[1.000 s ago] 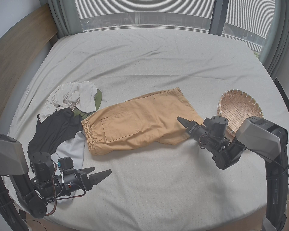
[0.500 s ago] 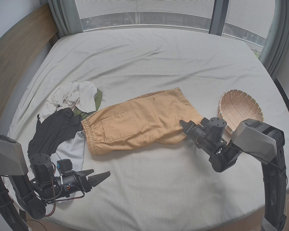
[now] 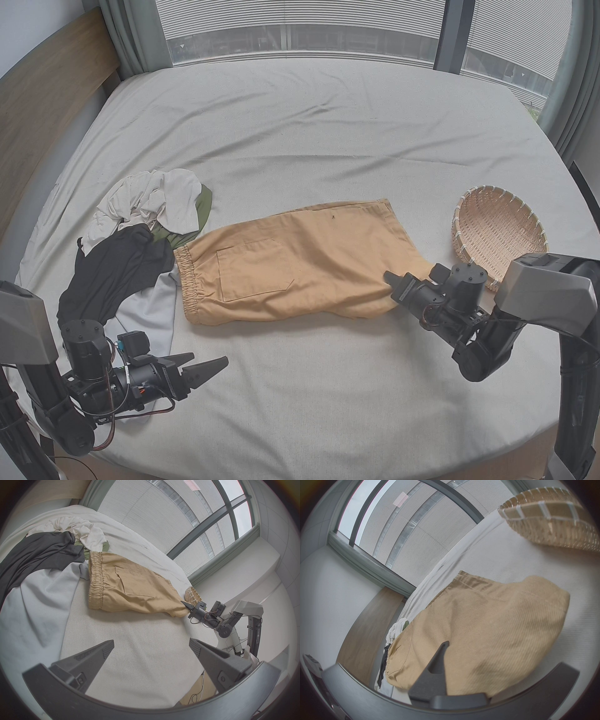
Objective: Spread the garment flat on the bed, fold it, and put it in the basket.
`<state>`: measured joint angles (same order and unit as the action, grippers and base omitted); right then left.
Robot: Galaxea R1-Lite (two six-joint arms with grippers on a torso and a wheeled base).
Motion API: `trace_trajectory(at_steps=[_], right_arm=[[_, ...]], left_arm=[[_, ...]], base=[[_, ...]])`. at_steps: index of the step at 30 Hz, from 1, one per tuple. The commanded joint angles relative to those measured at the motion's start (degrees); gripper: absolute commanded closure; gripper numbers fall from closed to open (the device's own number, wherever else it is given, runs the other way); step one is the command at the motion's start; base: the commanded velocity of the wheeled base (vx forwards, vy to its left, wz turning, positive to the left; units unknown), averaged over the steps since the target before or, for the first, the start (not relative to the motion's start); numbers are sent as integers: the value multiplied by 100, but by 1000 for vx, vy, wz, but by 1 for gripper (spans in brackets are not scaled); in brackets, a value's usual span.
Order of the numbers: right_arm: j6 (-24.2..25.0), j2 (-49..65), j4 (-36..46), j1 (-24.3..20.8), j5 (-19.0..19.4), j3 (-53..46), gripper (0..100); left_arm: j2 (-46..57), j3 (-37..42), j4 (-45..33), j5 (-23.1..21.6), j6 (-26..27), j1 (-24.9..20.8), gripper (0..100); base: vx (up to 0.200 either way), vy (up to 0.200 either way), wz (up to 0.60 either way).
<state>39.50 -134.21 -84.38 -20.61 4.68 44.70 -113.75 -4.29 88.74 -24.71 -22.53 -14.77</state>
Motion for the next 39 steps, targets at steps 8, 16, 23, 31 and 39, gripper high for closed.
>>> trace_trajectory(at_steps=[8,16,23,31,39], right_arm=[[-223,905,-395,-74,-55,-2027,100],[-294,1063,-403,-39,-55,-2554,100],[-355,1072,-403,-92,-64,-2589,0],[-355,2135,-403,-276,-37,-3310,0],[-373,3788,-342,-206,-37,-3600,0]], left_arm=[[-68,-107,3,1,-15,80,0],[-218,-265,-5,1,-32,203,0],[-798,-907,-5,160,-32,502,0],[-1299,-1689,-14,247,-129,484,0],[-1967,-2533,-14,423,-358,423,0]], base=[[0,0,0],[0,0,0],[0,0,0],[0,0,0],[0,0,0]])
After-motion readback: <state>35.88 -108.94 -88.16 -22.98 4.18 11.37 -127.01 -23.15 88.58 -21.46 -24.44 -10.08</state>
